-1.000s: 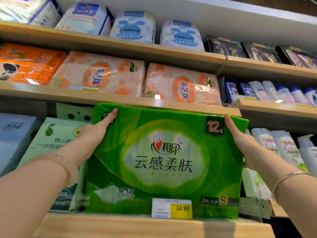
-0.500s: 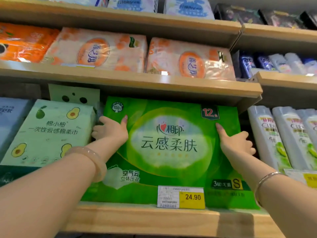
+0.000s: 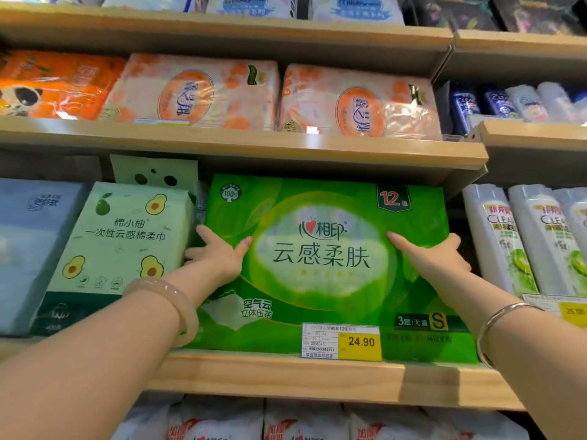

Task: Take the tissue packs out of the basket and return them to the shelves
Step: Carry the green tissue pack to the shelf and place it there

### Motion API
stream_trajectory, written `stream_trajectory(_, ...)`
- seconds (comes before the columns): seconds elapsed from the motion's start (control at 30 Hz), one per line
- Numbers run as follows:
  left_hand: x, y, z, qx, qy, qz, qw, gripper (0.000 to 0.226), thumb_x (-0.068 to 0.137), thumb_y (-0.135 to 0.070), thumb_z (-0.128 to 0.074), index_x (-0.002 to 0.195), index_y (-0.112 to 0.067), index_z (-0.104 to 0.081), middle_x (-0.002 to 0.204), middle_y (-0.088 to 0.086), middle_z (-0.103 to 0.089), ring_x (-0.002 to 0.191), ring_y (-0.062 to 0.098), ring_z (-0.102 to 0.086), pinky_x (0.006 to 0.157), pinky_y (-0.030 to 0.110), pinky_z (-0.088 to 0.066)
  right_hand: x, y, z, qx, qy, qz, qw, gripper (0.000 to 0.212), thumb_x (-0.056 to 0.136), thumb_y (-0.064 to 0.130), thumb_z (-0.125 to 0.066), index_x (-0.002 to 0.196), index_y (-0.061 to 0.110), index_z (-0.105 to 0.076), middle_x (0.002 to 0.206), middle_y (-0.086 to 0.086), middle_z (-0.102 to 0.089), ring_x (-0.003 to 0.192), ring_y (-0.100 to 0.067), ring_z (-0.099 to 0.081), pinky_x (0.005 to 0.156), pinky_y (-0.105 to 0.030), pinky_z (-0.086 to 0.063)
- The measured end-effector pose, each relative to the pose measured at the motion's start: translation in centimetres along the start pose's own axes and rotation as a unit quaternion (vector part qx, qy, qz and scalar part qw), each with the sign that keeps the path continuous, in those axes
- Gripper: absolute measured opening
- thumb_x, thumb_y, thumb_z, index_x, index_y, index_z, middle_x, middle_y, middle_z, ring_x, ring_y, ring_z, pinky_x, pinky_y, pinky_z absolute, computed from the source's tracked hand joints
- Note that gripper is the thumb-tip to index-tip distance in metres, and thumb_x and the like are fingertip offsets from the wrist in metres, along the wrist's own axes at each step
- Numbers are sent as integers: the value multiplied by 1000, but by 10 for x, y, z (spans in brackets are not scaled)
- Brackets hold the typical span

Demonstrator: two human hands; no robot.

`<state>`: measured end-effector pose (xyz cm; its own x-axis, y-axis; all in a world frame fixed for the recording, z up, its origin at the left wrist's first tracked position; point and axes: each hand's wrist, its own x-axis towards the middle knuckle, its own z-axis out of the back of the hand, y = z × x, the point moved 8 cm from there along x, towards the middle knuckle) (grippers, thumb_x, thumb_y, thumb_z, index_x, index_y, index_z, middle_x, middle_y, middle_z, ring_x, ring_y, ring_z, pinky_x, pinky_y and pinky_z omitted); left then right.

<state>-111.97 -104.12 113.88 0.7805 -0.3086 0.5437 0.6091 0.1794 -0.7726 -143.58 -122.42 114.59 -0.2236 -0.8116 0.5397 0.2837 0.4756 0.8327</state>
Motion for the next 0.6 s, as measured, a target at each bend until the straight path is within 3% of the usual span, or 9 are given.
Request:
stream_trajectory(0.2, -14, 6, -8, 60, -11, 36, 997, 98, 84, -65, -39, 147, -23, 23, 142, 35, -21, 124, 45, -40, 105, 49, -32, -16, 3, 8, -48, -4, 11, 999, 120, 61, 73, -64, 149, 12, -9, 144, -25, -34, 130, -43, -36, 103, -54, -38)
stream_trajectory(0.4, -29, 15, -8, 85, -13, 33, 996, 94, 86, -64, -37, 147, -24, 23, 143, 32, -22, 126, 41, -36, 105, 45, -32, -17, -3, 5, -61, 77, 52, 994, 126, 65, 61, -71, 150, 16, 10, 153, -19, -24, 135, -40, -34, 106, -50, -36)
stream_trajectory(0.6, -37, 18, -6, 95, 1, 19, 995, 97, 85, -62, -42, 147, -24, 22, 141, 29, -25, 124, 40, -37, 103, 42, -33, -18, -10, 4, -52, 106, 52, 992, 128, 65, 50, -77, 150, 21, 14, 155, -18, -19, 138, -38, -30, 108, -51, -33)
